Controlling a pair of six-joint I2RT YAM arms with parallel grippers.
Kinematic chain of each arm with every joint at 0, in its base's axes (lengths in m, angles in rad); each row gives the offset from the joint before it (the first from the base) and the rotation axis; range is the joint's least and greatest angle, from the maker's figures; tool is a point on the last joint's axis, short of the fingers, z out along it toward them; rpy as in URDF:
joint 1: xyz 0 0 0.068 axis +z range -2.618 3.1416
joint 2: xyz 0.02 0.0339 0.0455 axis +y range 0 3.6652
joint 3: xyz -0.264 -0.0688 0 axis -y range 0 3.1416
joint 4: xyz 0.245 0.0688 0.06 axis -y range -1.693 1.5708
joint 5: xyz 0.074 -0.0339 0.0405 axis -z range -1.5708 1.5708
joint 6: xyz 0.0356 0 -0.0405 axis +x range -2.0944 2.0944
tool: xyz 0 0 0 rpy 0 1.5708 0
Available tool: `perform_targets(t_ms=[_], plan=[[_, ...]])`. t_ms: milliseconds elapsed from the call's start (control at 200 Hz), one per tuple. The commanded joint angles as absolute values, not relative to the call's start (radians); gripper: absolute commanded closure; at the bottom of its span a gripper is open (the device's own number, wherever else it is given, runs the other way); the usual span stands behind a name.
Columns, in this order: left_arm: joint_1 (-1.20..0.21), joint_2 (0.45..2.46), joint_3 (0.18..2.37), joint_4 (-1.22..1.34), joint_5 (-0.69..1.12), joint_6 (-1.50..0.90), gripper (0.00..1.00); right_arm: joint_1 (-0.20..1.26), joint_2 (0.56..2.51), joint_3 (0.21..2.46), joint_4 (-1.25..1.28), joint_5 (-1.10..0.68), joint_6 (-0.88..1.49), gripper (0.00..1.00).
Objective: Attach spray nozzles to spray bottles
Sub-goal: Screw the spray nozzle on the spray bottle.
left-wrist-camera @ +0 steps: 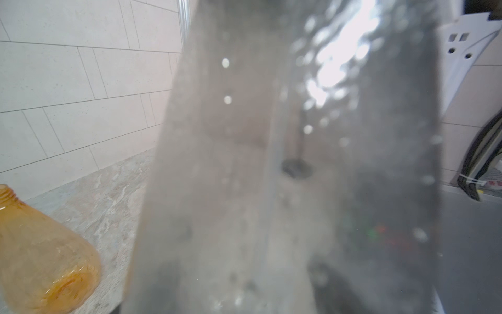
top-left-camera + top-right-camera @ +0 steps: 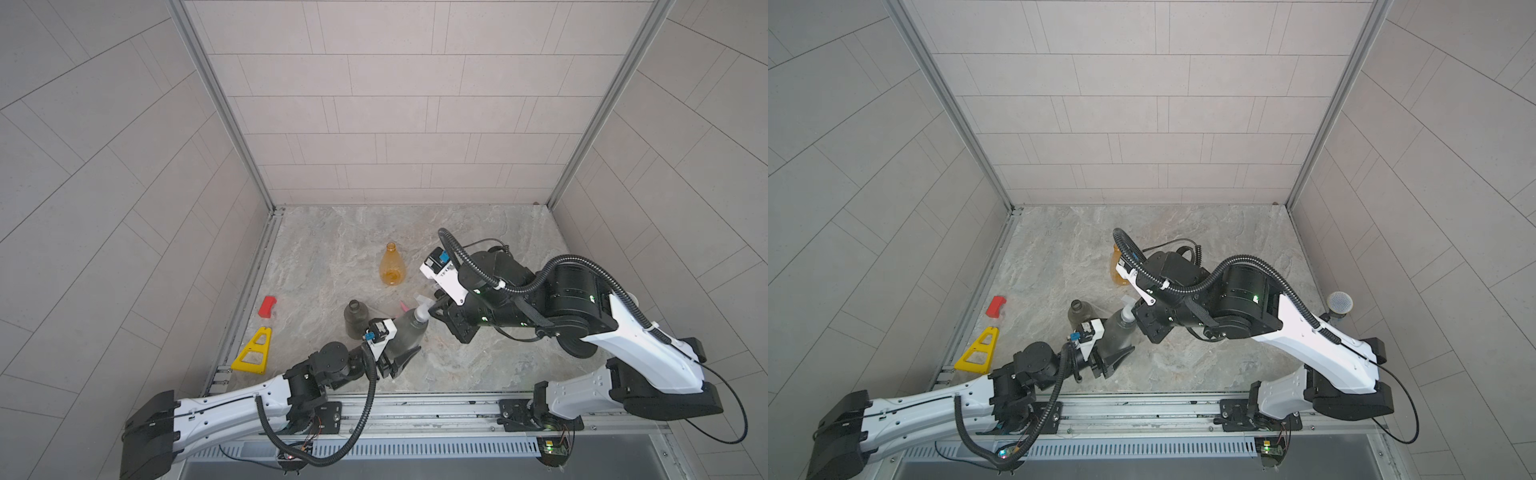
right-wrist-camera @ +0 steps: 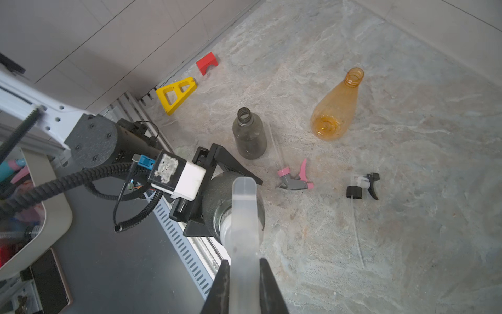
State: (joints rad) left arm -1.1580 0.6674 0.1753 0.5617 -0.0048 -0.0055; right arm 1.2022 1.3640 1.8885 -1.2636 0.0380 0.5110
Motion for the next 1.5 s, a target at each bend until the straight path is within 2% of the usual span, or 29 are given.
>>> perform_targets(t_ms=[0,45,235,425,555,705,841,951,1076,1201,1496], plan=[[-1.178,0.629,0.206,0.706,0.023,0.032,1.0,1.21,1.379,1.826,-1.213,0.109,0.659,0.91],[-1.178,0.626,0.204,0.703,0.023,0.031,1.0,1.209,1.378,1.836,-1.207,0.115,0.664,0.83],[-1.18,0.635,0.209,0.682,0.027,0.026,1.0,1.21,1.403,1.934,-1.231,0.142,0.606,0.67],[-1.18,0.64,0.212,0.68,0.013,0.026,1.0,1.227,1.432,2.066,-1.264,0.173,0.55,0.46],[-1.18,0.649,0.219,0.685,0.005,0.014,1.0,1.261,1.447,2.167,-1.301,0.23,0.502,0.38],[-1.18,0.648,0.219,0.715,0.008,-0.014,1.0,1.278,1.392,2.198,-1.294,0.331,0.45,0.36],[-1.18,0.626,0.224,0.739,0.037,-0.061,1.0,1.256,1.228,1.989,-1.183,0.423,0.402,0.36],[-1.18,0.598,0.226,0.751,0.034,-0.117,1.0,1.194,1.082,1.767,-1.05,0.396,0.362,0.36],[-1.18,0.58,0.224,0.76,0.058,-0.132,1.0,1.142,0.95,1.543,-0.887,0.244,0.313,0.41],[-1.18,0.584,0.224,0.776,0.067,-0.138,1.0,1.156,0.934,1.45,-0.825,0.165,0.302,0.42],[-1.179,0.592,0.218,0.808,0.063,-0.137,1.0,1.279,0.965,1.439,-0.723,0.221,0.284,0.41]])
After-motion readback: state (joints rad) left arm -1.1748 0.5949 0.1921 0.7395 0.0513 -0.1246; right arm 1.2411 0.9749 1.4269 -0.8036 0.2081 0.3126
